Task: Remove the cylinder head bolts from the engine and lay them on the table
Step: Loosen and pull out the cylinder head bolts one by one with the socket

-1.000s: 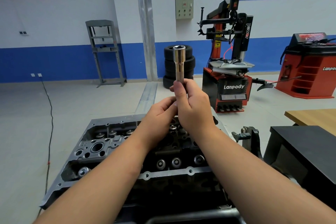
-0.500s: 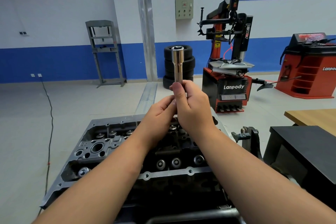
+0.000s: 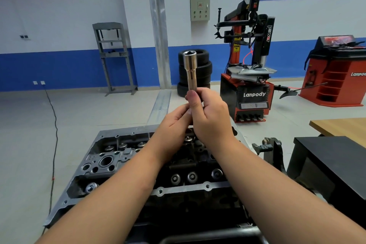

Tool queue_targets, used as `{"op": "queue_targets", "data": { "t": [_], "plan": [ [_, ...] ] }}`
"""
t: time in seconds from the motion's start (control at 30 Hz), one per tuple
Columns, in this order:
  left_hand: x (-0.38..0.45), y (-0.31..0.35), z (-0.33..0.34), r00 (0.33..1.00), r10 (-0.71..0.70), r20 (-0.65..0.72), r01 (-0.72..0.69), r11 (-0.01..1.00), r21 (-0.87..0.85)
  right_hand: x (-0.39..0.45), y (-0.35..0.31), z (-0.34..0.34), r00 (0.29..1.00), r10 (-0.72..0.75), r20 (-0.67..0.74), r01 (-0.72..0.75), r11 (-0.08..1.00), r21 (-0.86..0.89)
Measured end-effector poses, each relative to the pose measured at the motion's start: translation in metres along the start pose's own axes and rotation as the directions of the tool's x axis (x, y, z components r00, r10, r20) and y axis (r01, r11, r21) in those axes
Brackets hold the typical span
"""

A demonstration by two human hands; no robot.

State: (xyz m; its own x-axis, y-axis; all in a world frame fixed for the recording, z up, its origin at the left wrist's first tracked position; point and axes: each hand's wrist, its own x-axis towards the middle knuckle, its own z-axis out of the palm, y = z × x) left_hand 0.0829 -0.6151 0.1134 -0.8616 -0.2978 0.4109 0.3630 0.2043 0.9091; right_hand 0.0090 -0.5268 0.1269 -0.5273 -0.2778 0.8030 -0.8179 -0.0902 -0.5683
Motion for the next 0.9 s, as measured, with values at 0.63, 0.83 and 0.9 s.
{"op": "queue_targets", "data": {
  "t": [0.63,0.83,0.9],
  "plan": [
    [0.0003,0.0,0.0006,1.0,0.017,-0.01,-0.017,0.999,0.033,0.0002,-0.0027,0.0003,0.999,0.03,0.01,-0.03,0.999,0.038],
    [0.0031,-0.001,-0.0011,0.997,0.038,-0.062,-0.032,0.996,0.086,-0.001,-0.0003,-0.0011,1.0,0.017,0.011,-0.018,0.998,0.054],
    [0.0035,-0.003,-0.0012,0.996,0.033,-0.077,-0.027,0.996,0.08,-0.0002,-0.0001,-0.0011,1.0,0.015,-0.013,-0.015,0.999,0.042]
  ]
}}
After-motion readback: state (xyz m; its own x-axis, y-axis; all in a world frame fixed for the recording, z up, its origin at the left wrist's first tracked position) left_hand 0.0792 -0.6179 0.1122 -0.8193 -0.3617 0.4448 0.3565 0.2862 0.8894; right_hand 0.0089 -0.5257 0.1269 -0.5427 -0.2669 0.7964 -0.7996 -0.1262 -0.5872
